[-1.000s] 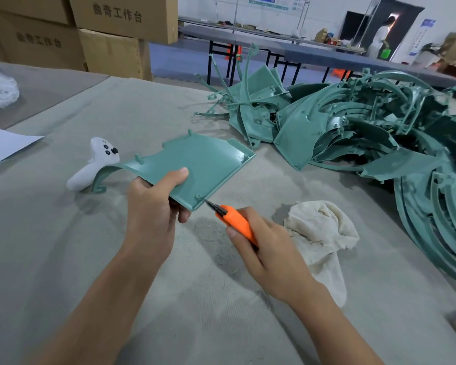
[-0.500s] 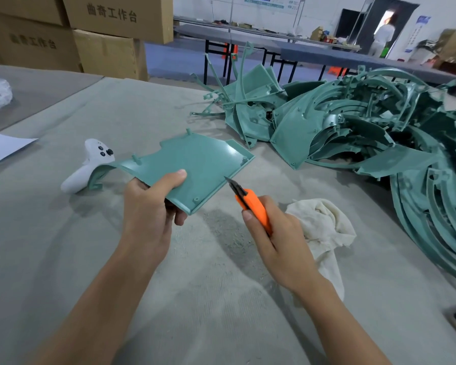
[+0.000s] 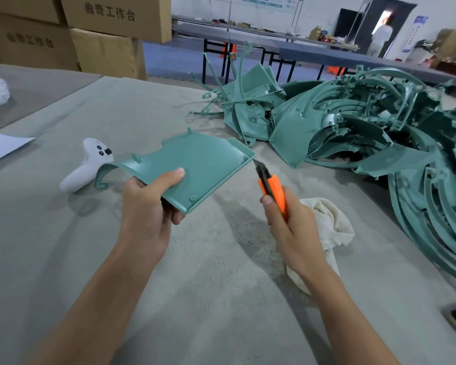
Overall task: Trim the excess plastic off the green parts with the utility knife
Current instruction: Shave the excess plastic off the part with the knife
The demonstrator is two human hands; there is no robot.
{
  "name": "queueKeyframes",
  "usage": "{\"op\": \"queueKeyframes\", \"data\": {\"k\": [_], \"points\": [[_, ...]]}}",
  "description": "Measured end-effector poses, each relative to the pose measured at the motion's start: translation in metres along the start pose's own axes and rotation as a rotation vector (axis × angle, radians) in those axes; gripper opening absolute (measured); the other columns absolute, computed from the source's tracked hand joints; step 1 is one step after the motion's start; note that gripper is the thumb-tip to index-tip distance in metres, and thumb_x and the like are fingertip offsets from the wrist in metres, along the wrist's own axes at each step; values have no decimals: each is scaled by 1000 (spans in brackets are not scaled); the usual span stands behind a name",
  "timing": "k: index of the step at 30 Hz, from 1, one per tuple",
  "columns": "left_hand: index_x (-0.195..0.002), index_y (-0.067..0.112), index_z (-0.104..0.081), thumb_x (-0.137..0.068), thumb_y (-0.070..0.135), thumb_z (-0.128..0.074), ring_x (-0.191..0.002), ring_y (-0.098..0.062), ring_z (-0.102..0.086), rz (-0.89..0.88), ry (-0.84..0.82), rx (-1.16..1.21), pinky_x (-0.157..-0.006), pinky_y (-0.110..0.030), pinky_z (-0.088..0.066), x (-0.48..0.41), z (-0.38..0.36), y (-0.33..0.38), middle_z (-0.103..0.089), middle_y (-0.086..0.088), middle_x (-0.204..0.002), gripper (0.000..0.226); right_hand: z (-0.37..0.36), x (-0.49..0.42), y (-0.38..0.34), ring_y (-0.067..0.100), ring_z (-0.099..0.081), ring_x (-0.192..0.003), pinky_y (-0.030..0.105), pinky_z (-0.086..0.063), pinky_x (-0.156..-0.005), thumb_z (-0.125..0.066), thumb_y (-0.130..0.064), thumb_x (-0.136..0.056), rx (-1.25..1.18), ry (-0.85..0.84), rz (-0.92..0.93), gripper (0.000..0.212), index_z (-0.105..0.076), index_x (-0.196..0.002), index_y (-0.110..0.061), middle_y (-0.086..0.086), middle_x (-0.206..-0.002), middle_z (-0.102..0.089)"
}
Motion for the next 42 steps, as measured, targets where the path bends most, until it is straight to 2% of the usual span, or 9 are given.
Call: {"op": "queueKeyframes", "data": {"k": [6, 11, 15, 17, 22, 29, 35, 38, 42], "points": [[-62, 26, -71, -73, 10, -62, -42, -8, -43, -16, -25, -6, -32, -14, -27, 2, -4, 1, -54, 7, -59, 21, 5, -3, 0, 24, -48, -49, 38, -37, -46, -43, -42, -99, 55, 92, -9, 31, -49, -82, -17, 11, -60, -54], [-67, 23, -70, -73, 10, -63, -42, -7, -44, -12, -10, -2, -32, -14, -27, 4, -5, -1, -55, 7, -59, 16, -1, 2, -8, 15, -42, -45, 20, -29, -40, -43, -38, -100, 68, 59, 39, 29, -48, -83, -15, -6, -52, -44], [-74, 18, -63, -84, 0, -59, -42, -7, -43, -10, 20, -3, -32, -14, -26, 4, -2, -1, -53, 7, -57, 21, -11, 6, -20, 8, -41, -46, 12, -28, -45, -46, -32, -101, 82, -40, 131, 20, -40, -83, -36, -10, -53, -39], [-67, 23, -67, -84, 0, -58, -41, -7, -42, -12, -1, 20, -32, -13, -26, 4, -3, 0, -52, 7, -57, 30, -8, 4, -19, 14, -41, -45, 15, -28, -42, -46, -33, -101, 40, -18, 101, 19, -43, -82, -31, -4, -57, -45], [-62, 28, -71, -73, 11, -62, -43, -7, -44, 14, -60, 16, -33, -14, -27, 5, -7, -1, -55, 8, -60, 23, 3, 0, -6, 24, -44, -48, 31, -33, -42, -43, -40, -101, 33, 82, 8, 32, -49, -84, -14, 10, -57, -50], [-57, 27, -68, -87, -1, -54, -41, -5, -41, 24, -53, 48, -33, -12, -26, 5, -6, 1, -50, 9, -55, 43, -7, 4, -13, 23, -45, -48, 24, -30, -40, -44, -36, -101, 29, -6, 75, 23, -46, -84, -20, 6, -68, -51], [-59, 25, -67, -72, 9, -61, -42, -7, -40, 64, -60, 72, -33, -13, -25, 5, -6, -3, -50, 5, -59, 22, 1, 2, -7, 23, -44, -49, 31, -34, -43, -44, -35, -102, 5, 90, -7, 31, -51, -86, -10, 11, -59, -50], [-58, 27, -68, -71, 9, -61, -42, -6, -41, 59, -58, 64, -33, -13, -25, 5, -6, -2, -51, 6, -59, 22, -3, 4, -13, 24, -45, -47, 29, -33, -41, -44, -37, -102, 14, 50, 36, 30, -49, -85, -13, 9, -58, -49], [-63, 24, -65, -72, 8, -61, -42, -6, -42, 49, -41, 63, -33, -13, -25, 3, -3, -2, -51, 5, -59, 19, -5, 4, -15, 23, -45, -46, 37, -36, -43, -40, -45, -98, -1, 14, 41, 34, -49, -85, -16, 9, -65, -51]]}}
Point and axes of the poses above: each hand's wrist, its own x-axis away from the middle knuckle, its own z-axis out of the back of the hand, y = z × x, the point moved 5 cm from there along -x, towards the middle knuckle
